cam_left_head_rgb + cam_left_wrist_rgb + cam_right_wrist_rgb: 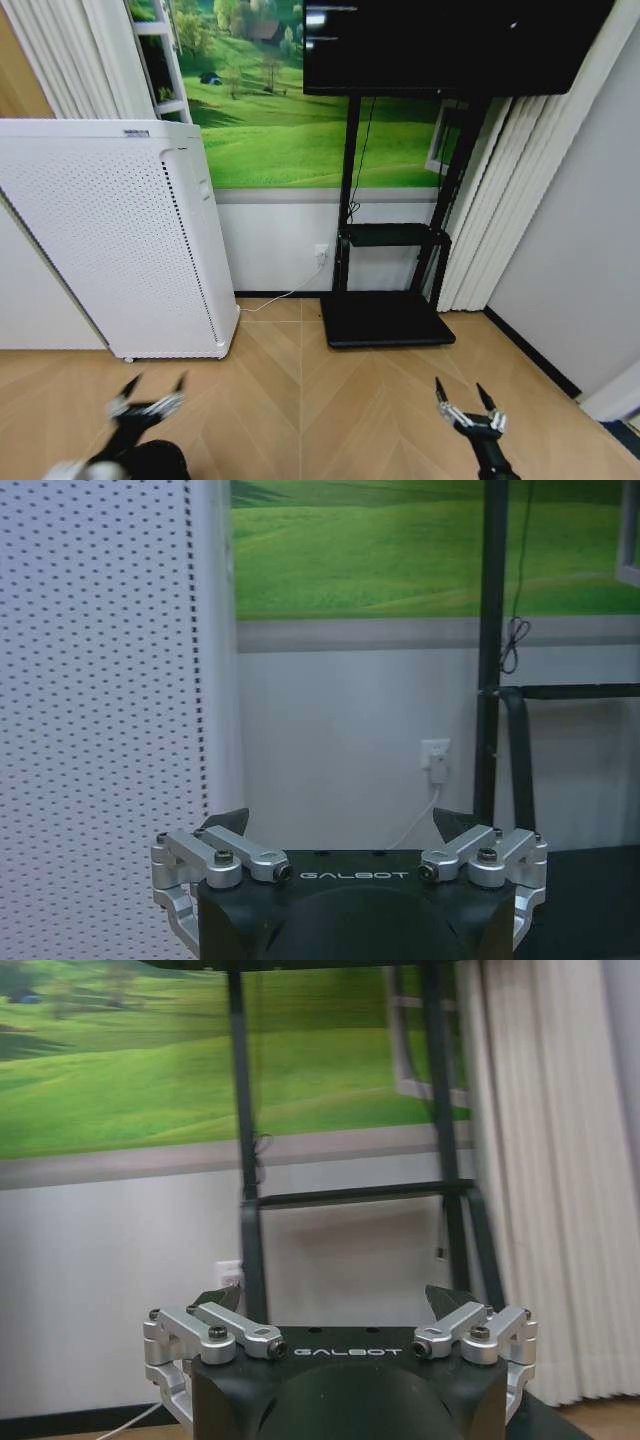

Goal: Pick up the trash bin and place the garbage on the floor into it.

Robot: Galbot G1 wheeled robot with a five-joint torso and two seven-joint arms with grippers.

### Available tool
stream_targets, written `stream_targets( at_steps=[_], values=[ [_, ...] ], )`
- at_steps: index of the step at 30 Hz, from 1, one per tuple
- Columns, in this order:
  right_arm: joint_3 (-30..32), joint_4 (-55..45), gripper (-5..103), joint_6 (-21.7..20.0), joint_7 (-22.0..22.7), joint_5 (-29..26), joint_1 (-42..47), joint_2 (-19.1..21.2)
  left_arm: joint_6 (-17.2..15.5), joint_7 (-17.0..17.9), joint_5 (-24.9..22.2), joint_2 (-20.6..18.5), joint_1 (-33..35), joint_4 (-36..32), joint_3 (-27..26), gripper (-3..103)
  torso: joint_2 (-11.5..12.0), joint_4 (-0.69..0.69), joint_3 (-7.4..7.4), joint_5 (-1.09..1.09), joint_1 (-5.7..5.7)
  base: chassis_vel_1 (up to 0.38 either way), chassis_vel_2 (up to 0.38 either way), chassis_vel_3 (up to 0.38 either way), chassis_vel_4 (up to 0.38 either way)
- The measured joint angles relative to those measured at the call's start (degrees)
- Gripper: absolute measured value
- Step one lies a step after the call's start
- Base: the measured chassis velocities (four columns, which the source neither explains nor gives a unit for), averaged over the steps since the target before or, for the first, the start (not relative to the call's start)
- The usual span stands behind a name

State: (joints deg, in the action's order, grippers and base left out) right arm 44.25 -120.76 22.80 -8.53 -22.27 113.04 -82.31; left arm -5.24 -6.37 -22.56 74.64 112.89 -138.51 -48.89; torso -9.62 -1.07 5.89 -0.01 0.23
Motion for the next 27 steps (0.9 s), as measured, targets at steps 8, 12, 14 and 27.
stream_targets(
  at_steps=[8, 12, 14, 27],
  values=[
    [-1.6, -5.4, 100, -4.0, -1.5, 4.3, 1.0, -0.2, 0.6, -0.4, 1.1, -1.1, 0.4, -0.8, 0.6, 100, 0.0, 0.02, 0.0, 0.0, 0.0, 0.0, 0.0, 0.0, 0.0],
    [-1.6, -5.9, 100, -4.7, -1.6, 4.3, 1.0, -0.1, 0.2, -0.4, 0.7, -1.1, 0.2, -0.5, 0.3, 100, 0.0, 0.02, 0.0, 0.0, 0.0, 0.0, 0.0, 0.0, 0.0],
    [-1.5, -5.9, 100, -4.8, -1.6, 4.3, 1.0, -0.1, 0.2, -0.4, 0.6, -1.1, 0.2, -0.5, 0.3, 100, 0.0, 0.02, 0.0, 0.0, 0.0, 0.0, 0.0, 0.0, 0.0],
    [-1.5, -5.7, 100, -4.7, -1.6, 4.1, 0.9, 0.0, 0.1, -0.3, 0.4, -1.0, 0.2, -0.3, 0.1, 100, -0.9, 0.02, 0.62, 0.01, 0.24, 0.0, 0.0, 0.0, 0.0]
  ],
)
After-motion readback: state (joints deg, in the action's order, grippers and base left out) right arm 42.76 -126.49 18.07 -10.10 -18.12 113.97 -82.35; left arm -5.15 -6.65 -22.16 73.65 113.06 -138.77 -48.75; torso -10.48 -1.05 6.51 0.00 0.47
